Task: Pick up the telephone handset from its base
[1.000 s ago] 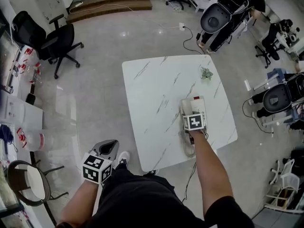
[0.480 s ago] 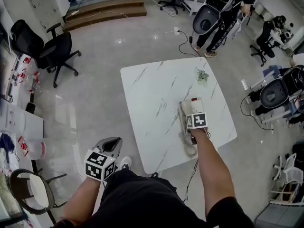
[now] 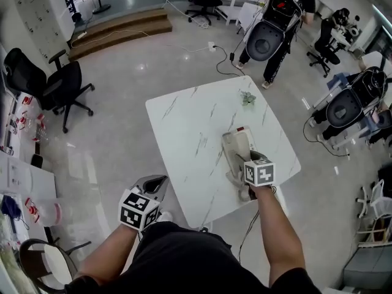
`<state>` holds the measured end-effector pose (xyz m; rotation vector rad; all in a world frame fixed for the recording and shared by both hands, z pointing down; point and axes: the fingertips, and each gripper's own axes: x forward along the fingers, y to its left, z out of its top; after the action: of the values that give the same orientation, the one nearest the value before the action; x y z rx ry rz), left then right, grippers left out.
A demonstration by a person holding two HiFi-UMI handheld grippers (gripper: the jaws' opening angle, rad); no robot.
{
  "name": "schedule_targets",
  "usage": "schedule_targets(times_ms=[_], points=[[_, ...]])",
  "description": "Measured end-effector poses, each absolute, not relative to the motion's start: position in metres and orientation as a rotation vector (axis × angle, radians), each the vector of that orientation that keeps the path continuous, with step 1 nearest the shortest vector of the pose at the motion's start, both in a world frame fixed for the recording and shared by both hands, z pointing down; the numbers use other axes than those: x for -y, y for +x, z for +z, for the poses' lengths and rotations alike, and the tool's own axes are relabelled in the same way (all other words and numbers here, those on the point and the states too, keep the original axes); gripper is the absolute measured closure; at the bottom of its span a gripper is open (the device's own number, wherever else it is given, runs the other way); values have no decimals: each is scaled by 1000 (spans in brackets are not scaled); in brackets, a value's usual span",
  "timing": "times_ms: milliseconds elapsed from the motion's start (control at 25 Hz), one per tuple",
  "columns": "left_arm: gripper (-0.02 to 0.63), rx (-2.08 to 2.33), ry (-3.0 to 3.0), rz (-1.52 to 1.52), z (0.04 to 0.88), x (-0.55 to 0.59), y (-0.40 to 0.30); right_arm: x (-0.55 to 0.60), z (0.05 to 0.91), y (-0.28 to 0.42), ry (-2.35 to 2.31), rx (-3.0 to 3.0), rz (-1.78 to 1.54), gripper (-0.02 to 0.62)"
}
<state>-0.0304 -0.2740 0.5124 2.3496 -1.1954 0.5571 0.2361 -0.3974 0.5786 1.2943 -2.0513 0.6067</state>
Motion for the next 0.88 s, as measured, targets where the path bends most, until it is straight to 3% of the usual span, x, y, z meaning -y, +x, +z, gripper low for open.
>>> schedule_targets(times_ms=[360, 880], points=[[601, 1088, 2449, 528, 499, 287, 10, 324, 506, 240, 1426, 2201, 531, 379], [601, 946, 2525, 597, 500, 285, 44, 255, 481, 249, 1581, 2316, 660, 379]])
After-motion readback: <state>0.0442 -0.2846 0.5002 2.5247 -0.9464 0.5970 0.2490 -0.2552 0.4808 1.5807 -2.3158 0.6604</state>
